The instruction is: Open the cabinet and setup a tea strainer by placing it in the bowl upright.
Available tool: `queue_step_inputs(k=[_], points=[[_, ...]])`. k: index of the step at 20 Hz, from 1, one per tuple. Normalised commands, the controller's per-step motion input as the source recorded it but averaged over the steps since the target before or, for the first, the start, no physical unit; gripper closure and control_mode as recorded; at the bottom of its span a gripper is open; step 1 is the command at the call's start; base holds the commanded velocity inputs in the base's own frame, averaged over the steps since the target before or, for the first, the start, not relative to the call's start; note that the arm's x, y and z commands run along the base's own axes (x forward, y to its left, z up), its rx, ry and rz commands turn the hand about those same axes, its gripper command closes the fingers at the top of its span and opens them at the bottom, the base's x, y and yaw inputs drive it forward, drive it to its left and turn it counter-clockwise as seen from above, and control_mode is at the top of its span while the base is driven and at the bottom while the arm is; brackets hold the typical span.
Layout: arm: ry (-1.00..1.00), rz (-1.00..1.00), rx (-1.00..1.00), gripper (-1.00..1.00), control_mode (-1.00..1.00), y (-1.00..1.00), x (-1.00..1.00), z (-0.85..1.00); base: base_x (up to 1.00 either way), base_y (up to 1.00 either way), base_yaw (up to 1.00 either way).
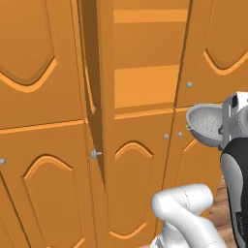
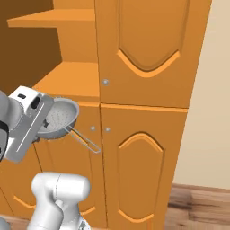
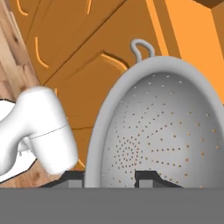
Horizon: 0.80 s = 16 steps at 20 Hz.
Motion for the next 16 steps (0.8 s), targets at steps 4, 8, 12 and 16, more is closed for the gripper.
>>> queue_step_inputs(k=[4, 8, 12, 16], points=[[0.00, 0.00, 0.00, 1.00, 1.00, 0.00, 0.00, 0.00, -0.01, -0.96, -0.49], [0.00, 0.00, 0.00, 1.00, 1.00, 0.00, 0.00, 0.00, 0.00, -0.99, -0.67], [0.00, 0.00, 0.00, 1.00, 1.00, 0.00, 0.00, 0.00, 0.00, -0.45, -0.85], [0.00, 0.00, 0.00, 1.00, 1.00, 0.00, 0.00, 0.00, 0.00, -0.01, -0.99]])
